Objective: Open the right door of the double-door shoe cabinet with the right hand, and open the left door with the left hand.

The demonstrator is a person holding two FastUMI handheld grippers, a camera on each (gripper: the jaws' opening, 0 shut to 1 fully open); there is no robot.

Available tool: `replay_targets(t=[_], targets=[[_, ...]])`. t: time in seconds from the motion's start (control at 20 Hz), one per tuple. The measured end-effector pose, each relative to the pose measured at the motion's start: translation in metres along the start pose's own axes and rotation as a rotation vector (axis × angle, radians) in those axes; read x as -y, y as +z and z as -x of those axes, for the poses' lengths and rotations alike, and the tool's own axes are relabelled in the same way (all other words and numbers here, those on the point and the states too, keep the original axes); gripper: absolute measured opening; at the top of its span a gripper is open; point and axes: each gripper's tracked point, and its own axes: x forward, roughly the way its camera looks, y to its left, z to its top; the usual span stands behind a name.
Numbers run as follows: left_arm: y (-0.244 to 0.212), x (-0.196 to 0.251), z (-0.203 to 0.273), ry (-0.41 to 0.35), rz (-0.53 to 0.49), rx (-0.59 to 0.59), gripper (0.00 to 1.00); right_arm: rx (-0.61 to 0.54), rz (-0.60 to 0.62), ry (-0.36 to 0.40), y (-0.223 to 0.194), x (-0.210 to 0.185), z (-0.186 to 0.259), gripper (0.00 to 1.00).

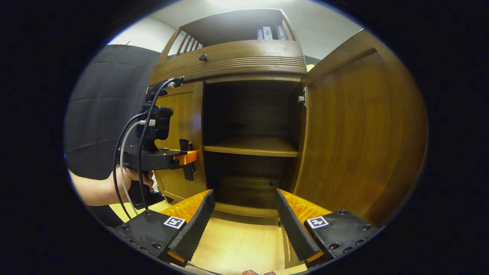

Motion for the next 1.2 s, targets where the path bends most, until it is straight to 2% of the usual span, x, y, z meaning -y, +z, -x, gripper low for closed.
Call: replay_targets(t=[0.05, 0.45, 0.55, 0.7, 0.85, 0.9, 0.95, 1.0, 1.15, 1.2], targets=[[0.001, 0.000, 0.004, 0.001, 0.020, 0.002, 0.25, -0.003, -0.003, -0.001, -0.001, 0.000, -0.001, 0.99], [0.001, 0.000, 0.006, -0.027, 0.011, 0.002, 0.21, -0.027, -0.053, -0.052, -0.008, 0.006, 0.003, 0.99], [0.002, 0.001, 0.011, -0.041, 0.010, 0.006, 0.21, -0.023, -0.065, -0.071, -0.009, 0.008, 0.006, 0.96], [-0.005, -0.002, 0.031, -0.062, 0.006, 0.009, 0.21, -0.028, -0.076, -0.085, -0.012, 0.005, 0.013, 0.99], [-0.006, -0.006, 0.049, -0.077, 0.000, 0.021, 0.21, -0.030, -0.083, -0.091, -0.014, -0.001, 0.019, 0.99], [-0.008, -0.006, 0.056, -0.086, -0.003, 0.025, 0.21, -0.032, -0.085, -0.092, -0.014, -0.004, 0.022, 0.96], [-0.008, -0.007, 0.063, -0.097, -0.003, 0.029, 0.22, -0.032, -0.086, -0.093, -0.014, -0.007, 0.024, 0.99], [-0.009, -0.010, 0.070, -0.107, -0.003, 0.034, 0.22, -0.032, -0.084, -0.094, -0.015, -0.009, 0.028, 0.96], [-0.011, -0.016, 0.090, -0.130, -0.007, 0.046, 0.22, -0.035, -0.086, -0.096, -0.018, -0.018, 0.037, 0.99], [-0.013, -0.019, 0.097, -0.134, -0.009, 0.048, 0.25, -0.038, -0.086, -0.098, -0.018, -0.021, 0.040, 0.99]])
